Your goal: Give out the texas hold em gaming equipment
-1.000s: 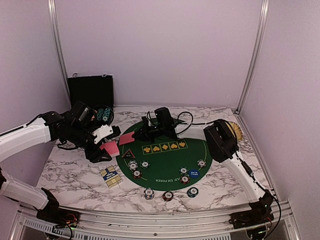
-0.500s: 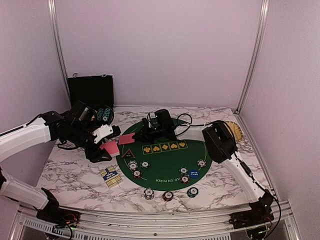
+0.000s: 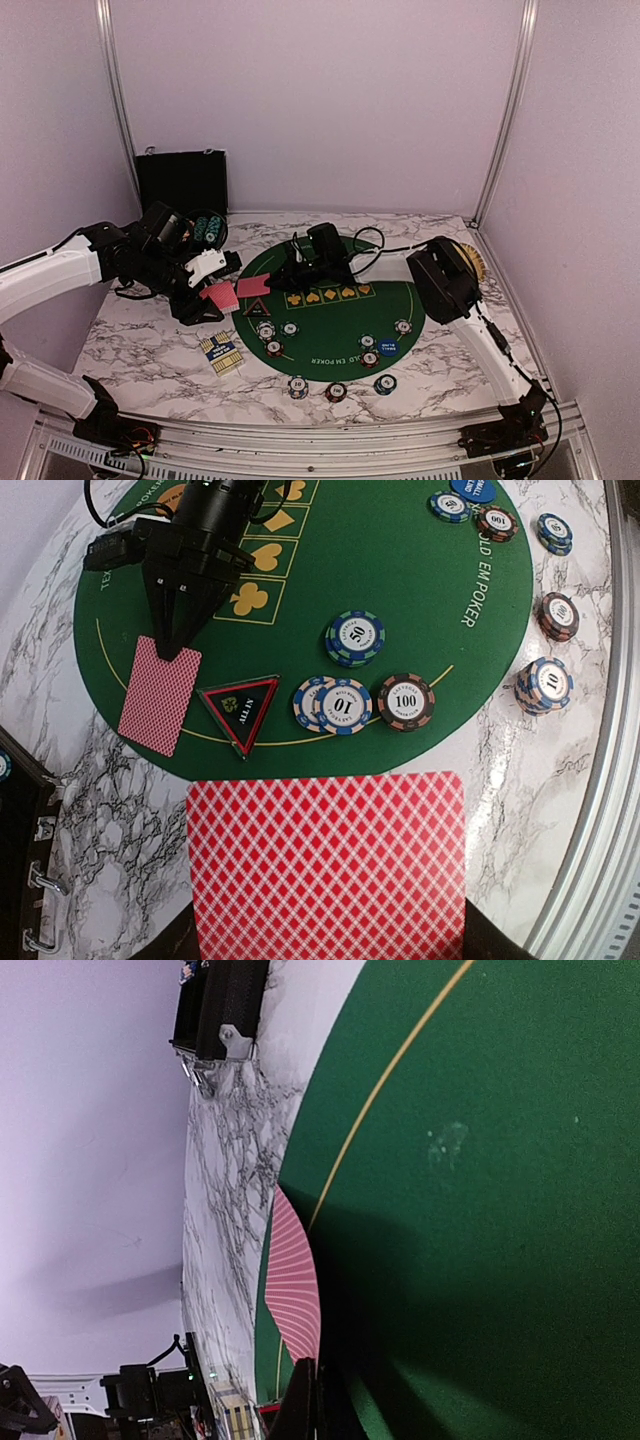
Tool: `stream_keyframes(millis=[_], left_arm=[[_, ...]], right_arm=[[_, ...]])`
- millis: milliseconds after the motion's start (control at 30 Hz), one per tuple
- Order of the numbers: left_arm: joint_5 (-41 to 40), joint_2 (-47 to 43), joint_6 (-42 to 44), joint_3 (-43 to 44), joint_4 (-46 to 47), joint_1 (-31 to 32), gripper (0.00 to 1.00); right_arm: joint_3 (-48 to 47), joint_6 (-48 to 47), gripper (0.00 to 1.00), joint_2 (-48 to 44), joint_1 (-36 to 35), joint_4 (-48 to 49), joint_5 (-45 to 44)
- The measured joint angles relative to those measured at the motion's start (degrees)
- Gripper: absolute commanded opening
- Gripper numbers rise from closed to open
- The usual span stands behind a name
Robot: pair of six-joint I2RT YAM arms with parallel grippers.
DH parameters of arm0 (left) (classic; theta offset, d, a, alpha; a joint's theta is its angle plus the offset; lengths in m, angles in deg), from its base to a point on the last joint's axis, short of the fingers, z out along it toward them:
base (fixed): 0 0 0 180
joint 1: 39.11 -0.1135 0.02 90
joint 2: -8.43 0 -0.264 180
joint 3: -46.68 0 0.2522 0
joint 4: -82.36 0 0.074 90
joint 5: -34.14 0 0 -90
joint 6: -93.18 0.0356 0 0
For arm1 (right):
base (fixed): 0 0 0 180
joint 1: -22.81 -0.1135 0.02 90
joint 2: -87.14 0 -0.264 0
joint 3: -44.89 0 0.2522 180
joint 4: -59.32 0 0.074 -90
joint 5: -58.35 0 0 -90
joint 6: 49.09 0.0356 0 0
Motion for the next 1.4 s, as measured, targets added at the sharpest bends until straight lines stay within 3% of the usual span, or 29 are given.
stream_keyframes(millis=[100,367,500,667,933,1067,1400], left_arm=[[0.0,0.0,0.0,0.0,0.0,0.0,0.14],[0.0,0.0,0.0,0.0,0.0,0.0,0.14],[0.0,0.0,0.0,0.0,0.0,0.0,0.14],[0.0,0.0,-0.1,0.0,0.0,0.0,0.14],[0.1,0.0,-0.1,0.0,0.0,0.0,0.14],[0.0,0.0,-0.1,0.0,0.0,0.0,0.14],[0.0,0.0,-0.1,0.0,0.0,0.0,0.14]], right_arm=[[0.0,-1.4,0.04,-0.4,-0.3,-2.1,-0.8],[-2.2,-5.3,0.47,-0.9,-0.9,-7.1,-3.0],[-3.5,-8.1,0.54,-1.9,-1.4,-10.6,-5.6],[-3.3,-11.2,0.75,-4.3,-1.7,-15.1,-9.6],[6.2,-14.1,0.97,-14.1,-1.5,-18.1,-16.4],[13.2,-14.2,0.99,-20.3,-1.6,-16.0,-15.0],[28.9,-6.9,0.99,-29.8,-4.9,-0.3,-1.4]])
